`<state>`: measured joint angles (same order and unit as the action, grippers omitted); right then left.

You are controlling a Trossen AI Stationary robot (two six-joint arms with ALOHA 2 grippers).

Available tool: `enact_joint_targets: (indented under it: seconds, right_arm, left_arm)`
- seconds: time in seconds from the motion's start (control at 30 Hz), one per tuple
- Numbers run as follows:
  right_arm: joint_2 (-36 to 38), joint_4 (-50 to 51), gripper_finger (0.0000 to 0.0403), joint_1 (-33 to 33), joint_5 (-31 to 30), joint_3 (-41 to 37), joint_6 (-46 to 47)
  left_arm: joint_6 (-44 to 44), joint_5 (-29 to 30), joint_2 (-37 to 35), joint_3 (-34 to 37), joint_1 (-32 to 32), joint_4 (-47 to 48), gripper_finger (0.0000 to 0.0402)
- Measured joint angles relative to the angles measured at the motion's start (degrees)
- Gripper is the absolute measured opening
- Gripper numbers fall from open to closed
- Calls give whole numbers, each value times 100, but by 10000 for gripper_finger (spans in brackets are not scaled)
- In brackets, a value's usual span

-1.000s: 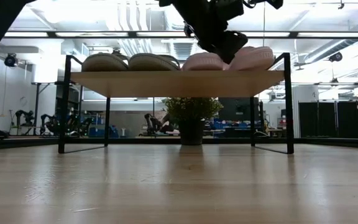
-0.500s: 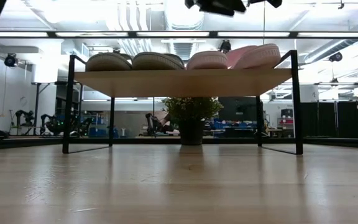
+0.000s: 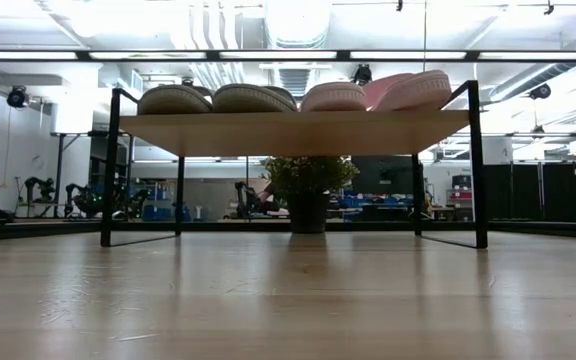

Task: Pick and place slides into the shelf
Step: Put the right pink slipper on the shelf

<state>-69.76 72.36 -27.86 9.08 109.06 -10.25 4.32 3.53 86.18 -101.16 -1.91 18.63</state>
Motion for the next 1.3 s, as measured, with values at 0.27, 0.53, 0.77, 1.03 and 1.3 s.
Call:
enact_joint_targets:
  seconds: [0.27,0.53,0.77,1.03,1.3]
  right_arm:
    - [-249,497,116,2079,-2715,-116,579]
    - [-799,580,116,3165,-3936,-732,1607]
    - [-1469,586,116,3419,-4552,-1199,1890]
    - [-1560,494,116,3553,-4686,-1387,2134]
    - [-1569,257,116,3802,-5385,-1916,1958]
  left_arm:
    - [-105,-435,-1022,52,4,761,246]
    - [-108,-427,-1825,55,-2,1228,246]
    - [-109,-420,-2277,59,-1,1382,246]
    - [-107,-414,-2602,59,0,1678,246]
    - [-101,-365,-2663,59,0,2095,246]
